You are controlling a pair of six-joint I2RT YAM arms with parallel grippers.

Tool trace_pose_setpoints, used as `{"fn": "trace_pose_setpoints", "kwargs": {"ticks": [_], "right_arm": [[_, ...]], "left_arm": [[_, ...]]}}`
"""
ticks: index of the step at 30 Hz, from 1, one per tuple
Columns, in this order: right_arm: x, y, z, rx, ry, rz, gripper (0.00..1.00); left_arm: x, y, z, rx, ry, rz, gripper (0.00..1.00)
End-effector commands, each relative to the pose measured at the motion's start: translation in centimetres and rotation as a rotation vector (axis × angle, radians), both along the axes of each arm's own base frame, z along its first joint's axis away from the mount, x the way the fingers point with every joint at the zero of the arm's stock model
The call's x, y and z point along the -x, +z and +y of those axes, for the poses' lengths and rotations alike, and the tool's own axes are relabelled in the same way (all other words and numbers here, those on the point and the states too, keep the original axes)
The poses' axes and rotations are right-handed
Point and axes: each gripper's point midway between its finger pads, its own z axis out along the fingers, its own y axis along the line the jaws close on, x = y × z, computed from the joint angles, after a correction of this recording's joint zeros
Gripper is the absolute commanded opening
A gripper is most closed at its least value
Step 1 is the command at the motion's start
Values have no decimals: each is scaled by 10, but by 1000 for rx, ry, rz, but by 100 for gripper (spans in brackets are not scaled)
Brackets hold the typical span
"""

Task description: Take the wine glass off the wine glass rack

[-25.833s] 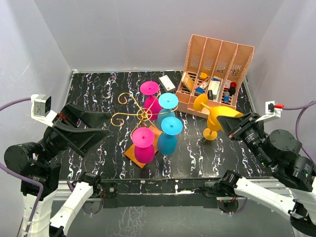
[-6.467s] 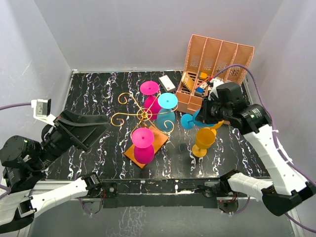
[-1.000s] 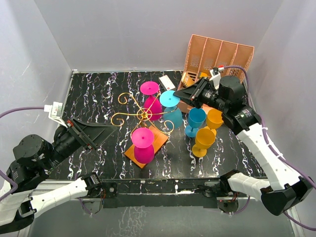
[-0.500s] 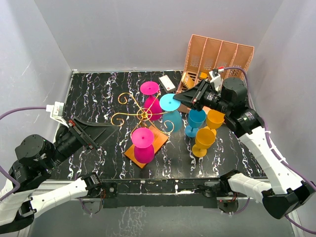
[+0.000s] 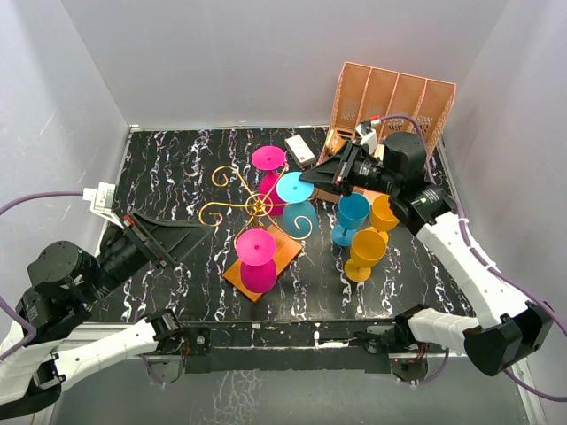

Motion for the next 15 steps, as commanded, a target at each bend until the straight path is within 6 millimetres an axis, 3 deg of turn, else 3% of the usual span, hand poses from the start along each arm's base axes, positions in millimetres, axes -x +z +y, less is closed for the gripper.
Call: {"fn": "trace_pose_setpoints", "kwargs": {"ticks": [1, 11, 15], "right_arm": [[-6, 42, 4, -62, 11, -117, 8], [-36, 40, 6, -41, -83, -51, 8], [-52, 40, -7, 10, -206, -43, 8]], "left_arm": [[-1, 9, 2, 22, 10, -18, 97], [-2, 5, -3, 12, 3, -13, 97], [-3, 9, -5, 1, -3, -12, 97]]}}
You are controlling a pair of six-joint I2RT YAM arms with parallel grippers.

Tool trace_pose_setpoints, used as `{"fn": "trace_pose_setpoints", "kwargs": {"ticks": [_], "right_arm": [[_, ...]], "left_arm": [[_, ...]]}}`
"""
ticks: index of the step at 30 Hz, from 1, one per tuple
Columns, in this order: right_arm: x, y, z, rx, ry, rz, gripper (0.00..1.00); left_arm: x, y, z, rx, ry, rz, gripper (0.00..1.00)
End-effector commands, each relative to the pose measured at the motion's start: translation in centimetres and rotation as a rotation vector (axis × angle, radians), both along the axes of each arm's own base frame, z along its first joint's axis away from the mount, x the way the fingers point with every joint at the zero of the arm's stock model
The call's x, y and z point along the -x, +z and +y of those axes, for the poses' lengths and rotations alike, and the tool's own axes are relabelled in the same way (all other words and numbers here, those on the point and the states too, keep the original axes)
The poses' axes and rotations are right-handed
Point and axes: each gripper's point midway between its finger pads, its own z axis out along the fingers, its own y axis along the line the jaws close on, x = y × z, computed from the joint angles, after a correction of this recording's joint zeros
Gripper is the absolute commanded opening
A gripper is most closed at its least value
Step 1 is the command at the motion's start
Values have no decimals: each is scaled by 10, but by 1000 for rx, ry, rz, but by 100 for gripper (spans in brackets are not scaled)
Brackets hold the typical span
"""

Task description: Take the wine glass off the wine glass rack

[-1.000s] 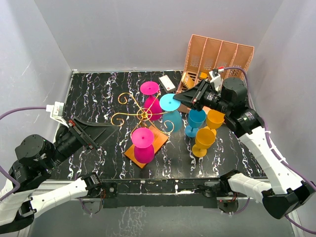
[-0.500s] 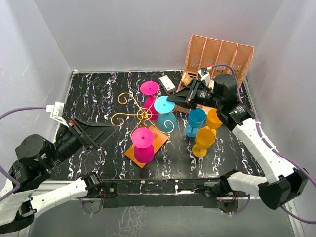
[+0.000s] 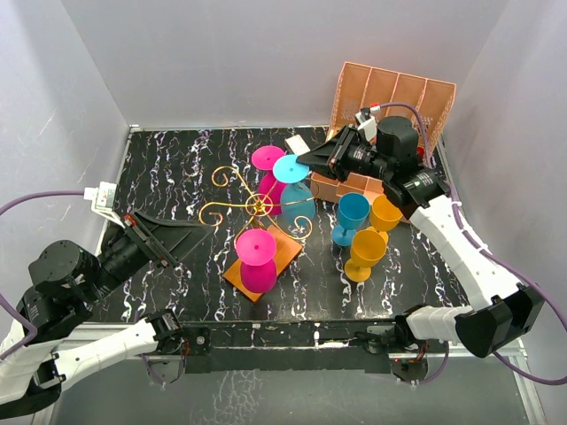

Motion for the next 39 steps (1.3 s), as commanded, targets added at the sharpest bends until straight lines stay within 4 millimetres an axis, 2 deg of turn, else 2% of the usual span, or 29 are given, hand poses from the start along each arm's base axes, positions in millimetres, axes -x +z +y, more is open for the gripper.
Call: {"fn": "trace_pose_setpoints", "kwargs": {"ticks": [1, 11, 16, 19, 24, 32, 36, 39], "right_arm": [[-18, 35, -17, 5, -160, -85, 8], [-38, 42, -39, 49, -323, -115, 8], [-40, 46, -56, 86, -400, -141, 8], [-37, 53, -70, 107, -464, -181, 8], [-31, 75, -99, 146, -586, -280, 8], [-3, 114, -129, 135, -676, -399, 8], [19, 133, -132, 70, -659, -432, 8], [39, 149, -126, -25, -598, -463, 8]], "left_arm": [[-3, 10, -5, 1, -2, -14, 97], [-6, 8, -10, 11, 1, -2, 97], [-9, 3, -14, -8, 2, 8, 97], [-10, 3, -17, -9, -2, 8, 97], [-12, 4, -21, 4, -7, 5, 97], [-15, 6, -34, 0, -32, 2, 97], [-19, 10, -46, -10, -49, -1, 97], [-23, 13, -56, 0, -63, -8, 97]]}}
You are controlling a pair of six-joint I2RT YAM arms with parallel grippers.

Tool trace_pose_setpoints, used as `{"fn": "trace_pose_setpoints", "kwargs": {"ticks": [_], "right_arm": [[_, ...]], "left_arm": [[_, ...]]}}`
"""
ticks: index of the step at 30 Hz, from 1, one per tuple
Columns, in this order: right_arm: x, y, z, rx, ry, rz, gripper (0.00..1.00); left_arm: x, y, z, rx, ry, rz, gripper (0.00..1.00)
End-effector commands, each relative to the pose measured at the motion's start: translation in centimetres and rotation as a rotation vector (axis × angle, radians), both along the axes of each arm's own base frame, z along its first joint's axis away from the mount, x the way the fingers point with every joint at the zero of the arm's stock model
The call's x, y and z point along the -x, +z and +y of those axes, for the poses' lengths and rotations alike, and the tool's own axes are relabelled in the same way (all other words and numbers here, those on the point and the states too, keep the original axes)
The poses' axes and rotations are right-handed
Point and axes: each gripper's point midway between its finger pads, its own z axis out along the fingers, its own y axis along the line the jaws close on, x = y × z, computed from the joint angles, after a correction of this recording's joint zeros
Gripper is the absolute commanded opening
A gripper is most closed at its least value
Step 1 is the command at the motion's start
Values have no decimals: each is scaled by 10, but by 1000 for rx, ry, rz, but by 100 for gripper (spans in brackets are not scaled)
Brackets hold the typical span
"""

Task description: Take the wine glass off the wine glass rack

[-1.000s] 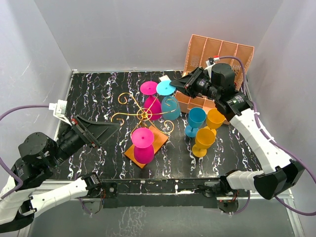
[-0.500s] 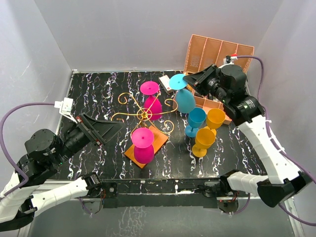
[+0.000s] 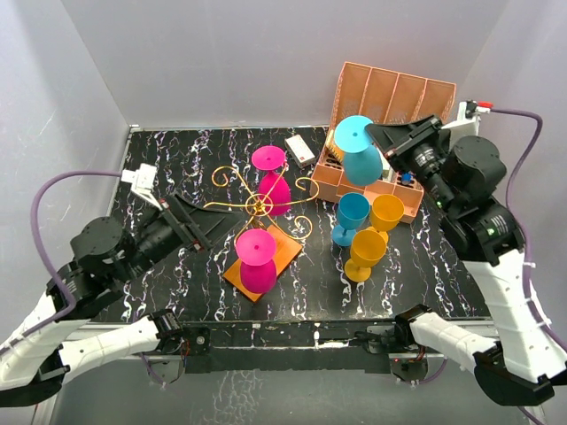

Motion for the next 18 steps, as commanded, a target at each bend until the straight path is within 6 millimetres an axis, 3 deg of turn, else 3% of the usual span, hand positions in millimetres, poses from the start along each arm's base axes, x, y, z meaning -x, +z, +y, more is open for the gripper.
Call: {"fn": "trace_pose_setpoints", "kwargs": {"ticks": [1, 10, 14, 18], "right_arm": [[36, 57, 0, -133, 82, -162, 8], [98, 117, 26, -438, 416, -286, 8], [117, 126, 37, -539, 572, -278, 8], [126, 124, 42, -596, 659, -247, 8]], "left_arm": [[-3, 19, -16, 42, -36, -38, 97], [-8, 40, -45, 159, -97, -74, 97], [-5, 50, -66, 233, -174, -99, 97], [0, 58, -76, 288, -234, -133, 97]]}}
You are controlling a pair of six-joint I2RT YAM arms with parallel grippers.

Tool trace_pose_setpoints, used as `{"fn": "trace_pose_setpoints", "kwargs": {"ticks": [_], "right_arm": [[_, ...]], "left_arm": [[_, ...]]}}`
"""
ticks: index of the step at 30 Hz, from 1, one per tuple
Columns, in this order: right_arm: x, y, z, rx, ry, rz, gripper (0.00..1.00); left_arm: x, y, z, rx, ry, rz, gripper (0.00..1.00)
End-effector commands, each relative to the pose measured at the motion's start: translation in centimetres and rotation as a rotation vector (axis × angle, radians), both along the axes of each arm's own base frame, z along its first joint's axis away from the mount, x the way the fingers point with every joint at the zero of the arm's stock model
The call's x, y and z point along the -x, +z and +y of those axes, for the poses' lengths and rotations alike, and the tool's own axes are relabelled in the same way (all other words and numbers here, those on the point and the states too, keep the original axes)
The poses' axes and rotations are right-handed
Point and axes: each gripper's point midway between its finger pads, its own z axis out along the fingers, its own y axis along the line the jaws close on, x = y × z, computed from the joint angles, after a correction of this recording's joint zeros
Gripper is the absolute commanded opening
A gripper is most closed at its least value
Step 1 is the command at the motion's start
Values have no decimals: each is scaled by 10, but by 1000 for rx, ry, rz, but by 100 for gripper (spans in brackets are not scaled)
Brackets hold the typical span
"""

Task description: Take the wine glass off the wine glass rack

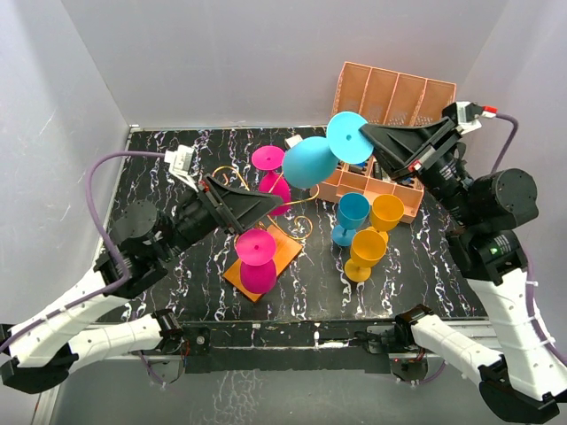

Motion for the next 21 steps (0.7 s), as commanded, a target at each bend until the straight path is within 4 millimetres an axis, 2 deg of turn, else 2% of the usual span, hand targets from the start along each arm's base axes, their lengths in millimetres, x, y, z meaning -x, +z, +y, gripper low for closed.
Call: {"fn": "trace_pose_setpoints", "kwargs": {"ticks": [1, 4, 9, 14, 17, 21], "right_arm": [[33, 22, 5, -117, 185, -59, 8], [39, 20, 4, -154, 230, -48, 8], [41, 19, 4, -177, 258, -38, 8], [41, 12, 7, -213, 314, -9, 8], [38, 8, 6, -237, 328, 7, 8], [38, 3, 5, -287, 365, 24, 8]], "left_arm": [[14, 28, -11, 131, -99, -78, 97], [15, 27, -14, 160, -116, -80, 97], [15, 28, -8, 207, -102, -89, 97], [25, 37, -1, 282, -138, -142, 95], [31, 40, -1, 311, -168, -157, 93], [43, 48, 2, 369, -223, -188, 83]]}}
